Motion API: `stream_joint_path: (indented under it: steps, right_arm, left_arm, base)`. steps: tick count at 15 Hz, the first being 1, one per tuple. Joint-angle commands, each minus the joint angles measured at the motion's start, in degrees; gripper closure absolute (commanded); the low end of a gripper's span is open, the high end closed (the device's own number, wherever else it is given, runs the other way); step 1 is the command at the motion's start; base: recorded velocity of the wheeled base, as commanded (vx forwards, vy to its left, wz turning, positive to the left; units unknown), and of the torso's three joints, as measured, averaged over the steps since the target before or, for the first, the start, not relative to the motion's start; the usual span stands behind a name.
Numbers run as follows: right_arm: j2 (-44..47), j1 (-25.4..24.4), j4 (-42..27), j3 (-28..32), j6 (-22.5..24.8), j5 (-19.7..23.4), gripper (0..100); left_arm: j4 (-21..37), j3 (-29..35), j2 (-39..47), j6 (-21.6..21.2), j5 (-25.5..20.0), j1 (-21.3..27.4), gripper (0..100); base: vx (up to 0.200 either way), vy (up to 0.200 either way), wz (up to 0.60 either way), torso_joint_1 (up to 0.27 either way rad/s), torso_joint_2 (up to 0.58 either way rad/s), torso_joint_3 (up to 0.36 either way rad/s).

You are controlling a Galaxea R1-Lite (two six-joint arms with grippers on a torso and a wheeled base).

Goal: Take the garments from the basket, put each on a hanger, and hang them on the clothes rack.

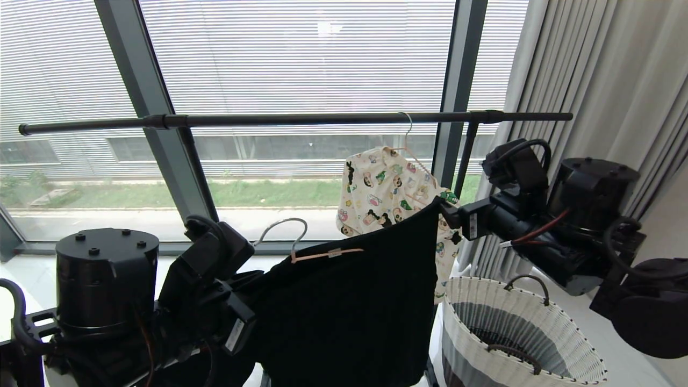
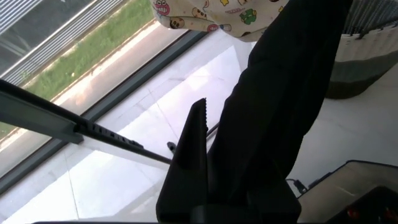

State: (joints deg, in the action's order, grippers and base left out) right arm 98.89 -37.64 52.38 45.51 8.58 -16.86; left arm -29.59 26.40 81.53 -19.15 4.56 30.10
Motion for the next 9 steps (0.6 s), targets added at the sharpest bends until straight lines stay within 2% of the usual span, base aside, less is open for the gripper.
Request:
stream_joint_path:
  steps: [1, 5, 6, 9]
  right_arm:
    - [-7.0, -1.4, -4.5, 1.9, -0.1, 3.8, 0]
    - [-14.5, -2.3, -14.3, 1.5, 0.0, 13.9, 0]
    - [-15.5, -2.3, -16.4, 1.5, 0.1, 15.5, 0]
    - [-15.6, -2.1, -19.2, 1.6, 0.6, 16.5, 0]
  left_arm:
    - [0.0, 1.3, 2.0, 0.9, -0.1, 0.0, 100]
    - [-0.1, 3.0, 2.8, 1.7, -0.3, 0.1, 100]
    - [-0.2, 3.3, 2.7, 1.7, -0.5, 0.2, 100]
    - [-1.3, 3.5, 2.5, 3.6, -1.0, 1.7, 100]
  base:
    - [0.0, 0.0, 0.0, 0.0, 0.0, 0.0]
    - [0.0, 0.0, 0.0, 0.0, 0.0, 0.0]
    - [0.0, 0.0, 0.0, 0.0, 0.0, 0.0]
    - [0.0, 0.0, 0.0, 0.0, 0.0, 0.0]
